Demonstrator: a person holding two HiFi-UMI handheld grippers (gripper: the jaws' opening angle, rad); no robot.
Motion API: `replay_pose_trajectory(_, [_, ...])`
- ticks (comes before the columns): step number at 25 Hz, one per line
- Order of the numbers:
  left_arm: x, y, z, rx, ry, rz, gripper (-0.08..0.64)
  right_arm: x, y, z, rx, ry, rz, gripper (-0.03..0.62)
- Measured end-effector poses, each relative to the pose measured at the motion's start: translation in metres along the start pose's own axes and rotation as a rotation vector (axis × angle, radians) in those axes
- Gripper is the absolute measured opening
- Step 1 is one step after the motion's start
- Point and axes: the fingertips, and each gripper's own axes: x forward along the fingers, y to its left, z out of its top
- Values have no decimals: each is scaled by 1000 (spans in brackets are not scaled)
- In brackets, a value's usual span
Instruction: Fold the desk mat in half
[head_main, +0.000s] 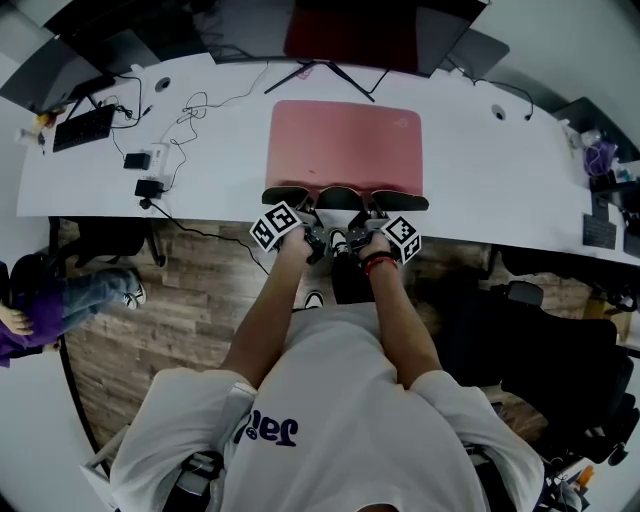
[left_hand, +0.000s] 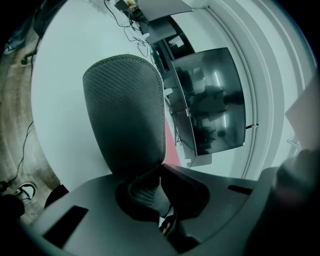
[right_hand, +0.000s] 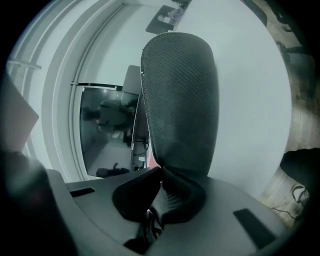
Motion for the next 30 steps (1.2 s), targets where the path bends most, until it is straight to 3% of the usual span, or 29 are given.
replay_pose_trajectory(30, [55, -24, 42, -4, -69, 1, 28, 64, 24, 34, 20, 35, -3, 28])
